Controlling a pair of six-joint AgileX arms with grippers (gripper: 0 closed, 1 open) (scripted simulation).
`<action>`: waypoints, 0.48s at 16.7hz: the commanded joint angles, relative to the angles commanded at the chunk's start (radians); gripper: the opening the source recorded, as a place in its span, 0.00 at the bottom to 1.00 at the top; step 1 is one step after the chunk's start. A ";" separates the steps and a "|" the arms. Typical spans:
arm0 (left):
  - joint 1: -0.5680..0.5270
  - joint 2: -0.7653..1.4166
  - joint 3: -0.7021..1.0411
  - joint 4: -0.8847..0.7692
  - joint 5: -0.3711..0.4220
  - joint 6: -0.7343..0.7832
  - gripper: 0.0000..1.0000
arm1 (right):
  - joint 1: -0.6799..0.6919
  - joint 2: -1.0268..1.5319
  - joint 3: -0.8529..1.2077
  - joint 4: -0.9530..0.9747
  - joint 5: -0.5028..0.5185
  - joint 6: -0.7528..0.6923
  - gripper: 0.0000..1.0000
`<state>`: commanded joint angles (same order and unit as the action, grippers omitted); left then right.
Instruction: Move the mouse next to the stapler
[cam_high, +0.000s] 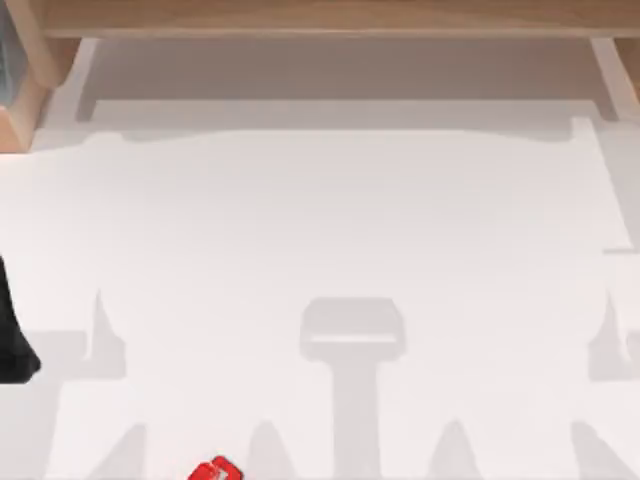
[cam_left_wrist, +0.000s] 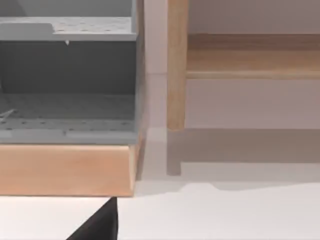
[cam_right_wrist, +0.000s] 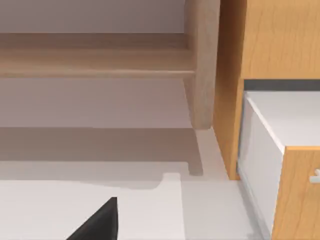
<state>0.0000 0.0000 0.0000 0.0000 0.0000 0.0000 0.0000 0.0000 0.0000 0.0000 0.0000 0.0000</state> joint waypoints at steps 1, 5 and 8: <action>0.000 0.000 0.000 0.000 0.000 0.000 1.00 | 0.000 0.000 0.000 0.000 0.000 0.000 1.00; 0.000 0.000 0.000 0.000 0.000 0.000 1.00 | -0.022 0.055 0.054 -0.043 0.000 -0.007 1.00; 0.000 0.000 0.000 0.000 0.000 0.000 1.00 | -0.075 0.206 0.203 -0.152 0.001 -0.026 1.00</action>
<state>0.0000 0.0000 0.0000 0.0000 0.0000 0.0000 -0.0752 0.2060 0.2032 -0.1522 0.0007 -0.0256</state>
